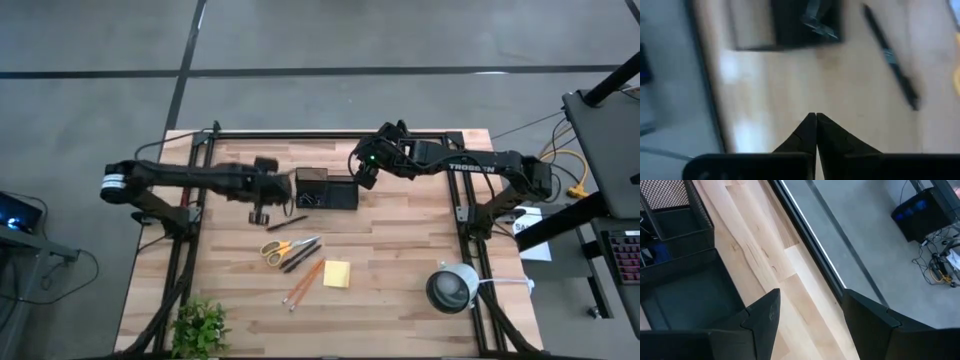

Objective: Pick and place office supplies into organizer
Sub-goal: Put the top black pen into the black organizer bin

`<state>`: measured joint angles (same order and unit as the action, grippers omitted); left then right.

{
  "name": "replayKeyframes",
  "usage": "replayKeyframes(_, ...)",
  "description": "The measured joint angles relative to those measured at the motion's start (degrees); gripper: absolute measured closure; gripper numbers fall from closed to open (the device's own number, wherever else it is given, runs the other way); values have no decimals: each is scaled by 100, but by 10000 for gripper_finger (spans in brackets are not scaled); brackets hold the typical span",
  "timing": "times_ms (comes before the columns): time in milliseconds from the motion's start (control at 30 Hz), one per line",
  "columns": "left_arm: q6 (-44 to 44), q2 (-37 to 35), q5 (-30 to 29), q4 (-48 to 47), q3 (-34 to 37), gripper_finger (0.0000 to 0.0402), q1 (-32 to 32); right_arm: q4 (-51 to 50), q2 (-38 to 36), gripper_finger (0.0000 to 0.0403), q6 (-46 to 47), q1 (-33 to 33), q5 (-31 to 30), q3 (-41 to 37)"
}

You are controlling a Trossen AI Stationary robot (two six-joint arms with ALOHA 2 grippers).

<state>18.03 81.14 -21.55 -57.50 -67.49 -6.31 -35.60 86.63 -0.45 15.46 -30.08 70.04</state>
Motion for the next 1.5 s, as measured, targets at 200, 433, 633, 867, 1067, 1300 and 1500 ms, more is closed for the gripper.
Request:
replayKeyframes(200, -1661, 158, 2193, 889, 652, 399, -452, -4, -7, 202, -11, -7, 4, 0)
replayKeyframes(433, -2292, 59, 2425, 1676, 1680, 372, -266, -57, -13, 202, 27, -7, 12, -20)
replayKeyframes(633, -2567, 133, 2551, 1844, 1869, 285, -256, 4, -15, 202, 27, -7, 14, -130)
replayKeyframes(867, -2519, 536, 2596, 2312, 1865, 219, -255, 51, -17, 202, 46, -7, 21, -387)
replayKeyframes(1067, -2518, 1055, 2661, 2477, 1842, 219, -255, 62, -17, 202, 46, -7, 25, -466)
replayKeyframes(1300, -2510, 1164, 2725, 2517, 1823, 283, -262, 73, -30, 202, 46, -2, 23, -409)
replayKeyframes(1500, -2466, 1332, 2709, 2555, 1823, 350, -264, 98, -33, 202, 27, -2, 23, -409)
